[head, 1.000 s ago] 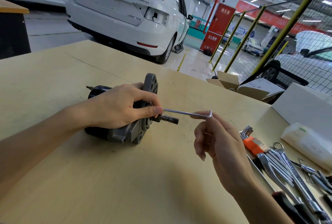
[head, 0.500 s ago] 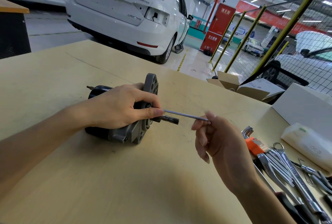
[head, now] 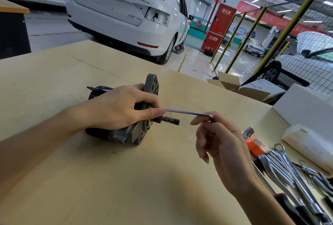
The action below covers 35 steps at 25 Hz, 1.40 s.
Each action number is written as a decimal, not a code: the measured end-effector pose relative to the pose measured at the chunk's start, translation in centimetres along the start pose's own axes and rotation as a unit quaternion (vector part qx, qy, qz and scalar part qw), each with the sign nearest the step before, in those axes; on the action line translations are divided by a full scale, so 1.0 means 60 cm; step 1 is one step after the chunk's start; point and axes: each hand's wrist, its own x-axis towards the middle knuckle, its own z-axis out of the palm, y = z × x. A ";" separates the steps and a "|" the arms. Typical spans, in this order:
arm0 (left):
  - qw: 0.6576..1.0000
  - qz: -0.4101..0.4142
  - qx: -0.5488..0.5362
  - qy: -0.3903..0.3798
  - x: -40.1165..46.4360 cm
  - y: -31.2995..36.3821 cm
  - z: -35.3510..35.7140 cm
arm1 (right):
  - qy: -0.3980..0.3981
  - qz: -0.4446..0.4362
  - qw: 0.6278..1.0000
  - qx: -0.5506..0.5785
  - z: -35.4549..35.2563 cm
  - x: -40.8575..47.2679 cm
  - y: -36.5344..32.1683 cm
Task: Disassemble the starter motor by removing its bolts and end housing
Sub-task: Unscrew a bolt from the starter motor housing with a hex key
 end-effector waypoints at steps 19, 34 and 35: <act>1.000 0.001 0.001 0.006 0.001 -0.001 0.000 | 0.029 0.049 0.998 0.015 0.006 0.004 -0.002; 1.000 0.003 0.009 0.008 0.001 -0.005 0.000 | 0.020 -0.098 0.979 -0.177 0.023 -0.009 0.012; 1.000 0.003 0.005 0.009 0.001 -0.005 0.000 | 0.022 -0.107 0.978 -0.178 0.024 -0.010 0.015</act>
